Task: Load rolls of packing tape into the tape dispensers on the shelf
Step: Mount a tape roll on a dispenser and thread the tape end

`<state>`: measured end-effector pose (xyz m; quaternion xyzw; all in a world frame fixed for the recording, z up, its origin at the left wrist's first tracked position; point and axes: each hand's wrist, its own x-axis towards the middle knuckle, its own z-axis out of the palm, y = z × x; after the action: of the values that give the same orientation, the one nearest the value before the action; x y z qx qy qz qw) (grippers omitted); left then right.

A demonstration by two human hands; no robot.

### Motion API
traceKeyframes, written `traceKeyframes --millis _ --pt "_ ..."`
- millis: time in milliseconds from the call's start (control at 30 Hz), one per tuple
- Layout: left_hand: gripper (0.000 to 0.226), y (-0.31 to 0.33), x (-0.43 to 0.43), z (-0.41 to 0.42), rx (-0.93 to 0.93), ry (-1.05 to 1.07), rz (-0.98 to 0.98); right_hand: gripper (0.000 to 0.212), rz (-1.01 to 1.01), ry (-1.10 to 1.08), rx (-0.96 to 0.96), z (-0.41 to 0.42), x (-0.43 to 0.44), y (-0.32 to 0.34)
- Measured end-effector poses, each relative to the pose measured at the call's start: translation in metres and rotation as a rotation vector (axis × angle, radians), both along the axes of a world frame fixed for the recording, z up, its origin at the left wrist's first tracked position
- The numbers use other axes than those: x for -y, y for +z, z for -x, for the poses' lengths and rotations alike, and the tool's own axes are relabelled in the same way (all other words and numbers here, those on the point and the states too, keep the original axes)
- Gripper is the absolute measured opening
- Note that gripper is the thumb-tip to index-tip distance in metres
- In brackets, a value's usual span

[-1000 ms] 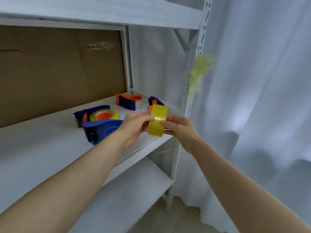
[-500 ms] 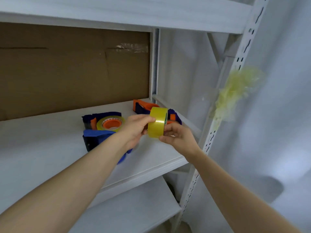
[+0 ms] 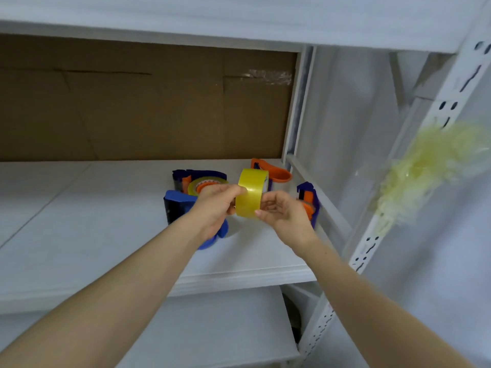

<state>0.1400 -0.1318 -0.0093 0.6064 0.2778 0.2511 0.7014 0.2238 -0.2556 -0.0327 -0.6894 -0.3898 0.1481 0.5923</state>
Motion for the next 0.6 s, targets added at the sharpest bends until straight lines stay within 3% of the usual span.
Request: traceKeyframes --millis 133,267,300,600 --pt "0.007 -0.006 -0.004 0.008 0.014 0.030 0.036 0.020 0.066 0.085 0.110 0.002 -0.005 -0.010" --pt "0.015 -0.014 -0.001 0.015 0.011 0.013 -0.033 0.011 -0.040 0.125 -0.297 0.001 -0.009 0.001" --pt "0.016 -0.016 0.000 0.016 0.005 0.001 -0.059 0.010 -0.061 0.123 -0.314 0.000 -0.010 0.003" --pt "0.011 -0.014 -0.005 0.007 -0.051 0.060 -0.013 0.023 0.043 0.056 0.123 0.000 -0.011 -0.019"
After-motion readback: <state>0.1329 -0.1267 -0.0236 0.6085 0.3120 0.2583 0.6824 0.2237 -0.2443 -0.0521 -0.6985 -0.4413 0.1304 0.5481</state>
